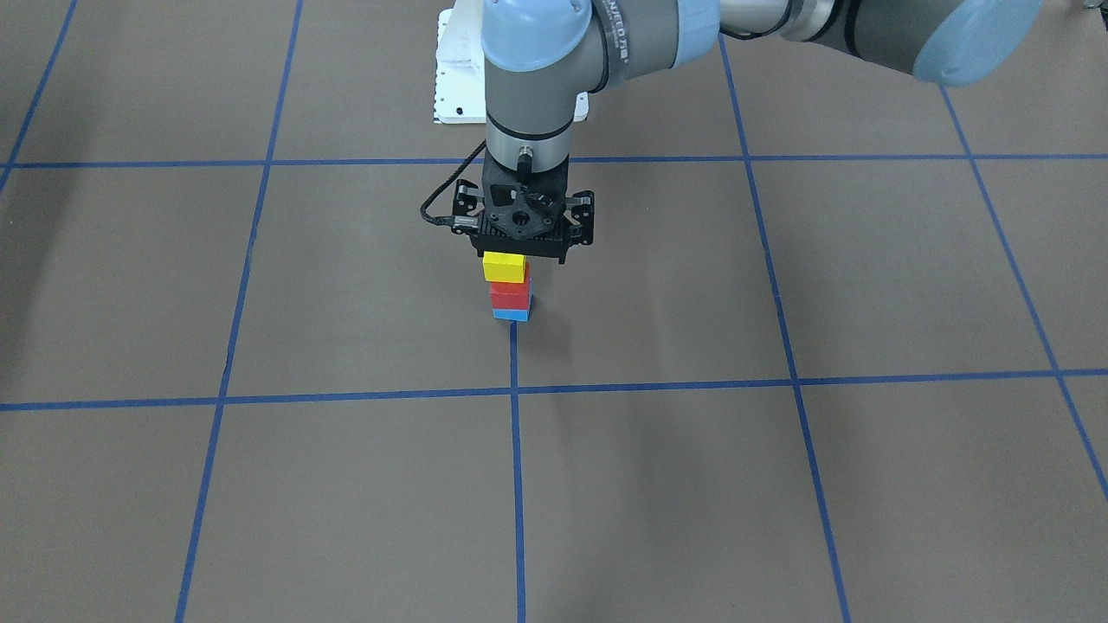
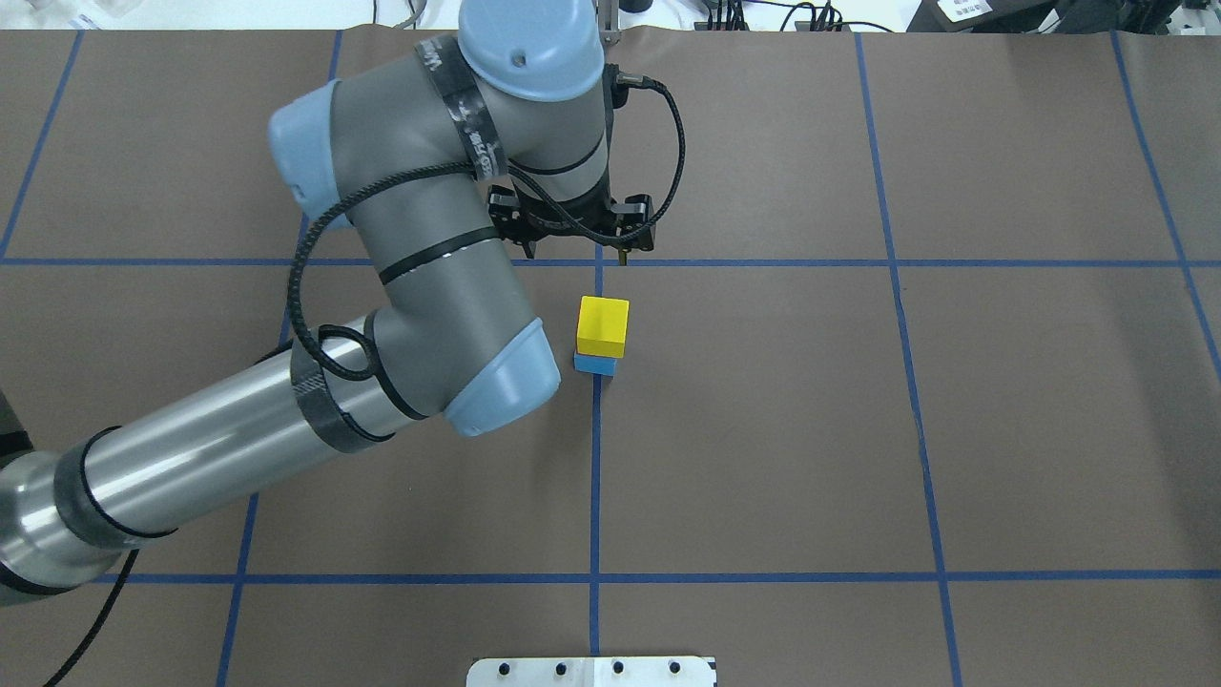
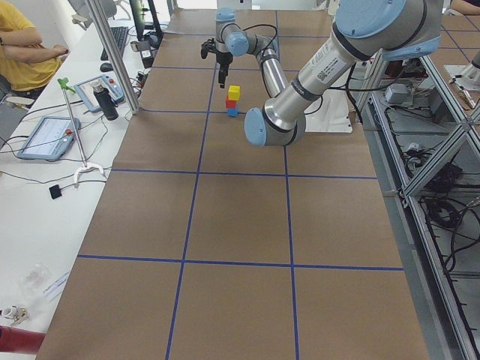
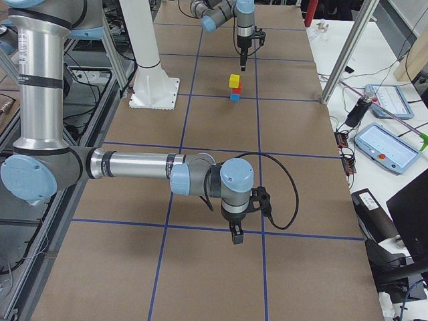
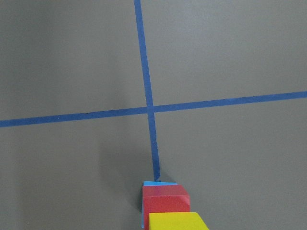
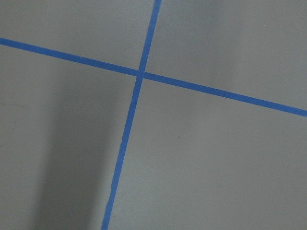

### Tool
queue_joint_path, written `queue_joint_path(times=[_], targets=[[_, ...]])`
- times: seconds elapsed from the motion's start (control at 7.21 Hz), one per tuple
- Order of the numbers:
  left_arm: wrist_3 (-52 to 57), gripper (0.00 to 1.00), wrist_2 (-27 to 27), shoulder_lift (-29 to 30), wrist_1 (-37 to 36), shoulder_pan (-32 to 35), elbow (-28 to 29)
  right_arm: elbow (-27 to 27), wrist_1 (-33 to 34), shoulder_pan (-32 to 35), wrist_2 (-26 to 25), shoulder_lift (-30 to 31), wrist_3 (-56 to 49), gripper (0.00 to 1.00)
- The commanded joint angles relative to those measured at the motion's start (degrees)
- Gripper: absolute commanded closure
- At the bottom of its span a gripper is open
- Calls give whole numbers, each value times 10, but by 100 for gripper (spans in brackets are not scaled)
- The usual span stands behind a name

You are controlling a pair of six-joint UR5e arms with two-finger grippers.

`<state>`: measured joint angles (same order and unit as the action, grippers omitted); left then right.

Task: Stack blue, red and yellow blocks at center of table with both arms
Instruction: 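Open the left gripper and withdraw the left arm away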

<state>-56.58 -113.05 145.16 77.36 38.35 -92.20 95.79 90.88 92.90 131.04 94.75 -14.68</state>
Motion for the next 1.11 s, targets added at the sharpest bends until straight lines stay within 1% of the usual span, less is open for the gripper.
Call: queue_joint_path(times=[0.0, 0.14, 0.28, 0.42, 0.56, 0.69, 0.83, 0.97], targets=[[111, 0, -18, -107, -52, 59, -134, -3, -1, 0, 0, 0, -1, 0], [180, 0, -37, -187, -52, 103, -194, -5, -1, 0, 0, 0, -1, 0], [277, 0, -72, -249, -52, 159, -219, -4, 0, 0, 0, 0, -1, 0], [372, 0, -101, -313, -49, 214, -232, -4, -1, 0, 0, 0, -1, 0], [447, 0, -135, -366, -49, 277, -232, -4, -1, 0, 0, 0, -1, 0], [498, 0, -141, -432, -33, 336, -232, -3, -4, 0, 0, 0, -1, 0], [549, 0, -134, -507, -11, 378, -230, -4, -8, 0, 0, 0, 0, 0], [558, 0, -131, -542, -1, 395, -195, -4, -8, 0, 0, 0, 0, 0]])
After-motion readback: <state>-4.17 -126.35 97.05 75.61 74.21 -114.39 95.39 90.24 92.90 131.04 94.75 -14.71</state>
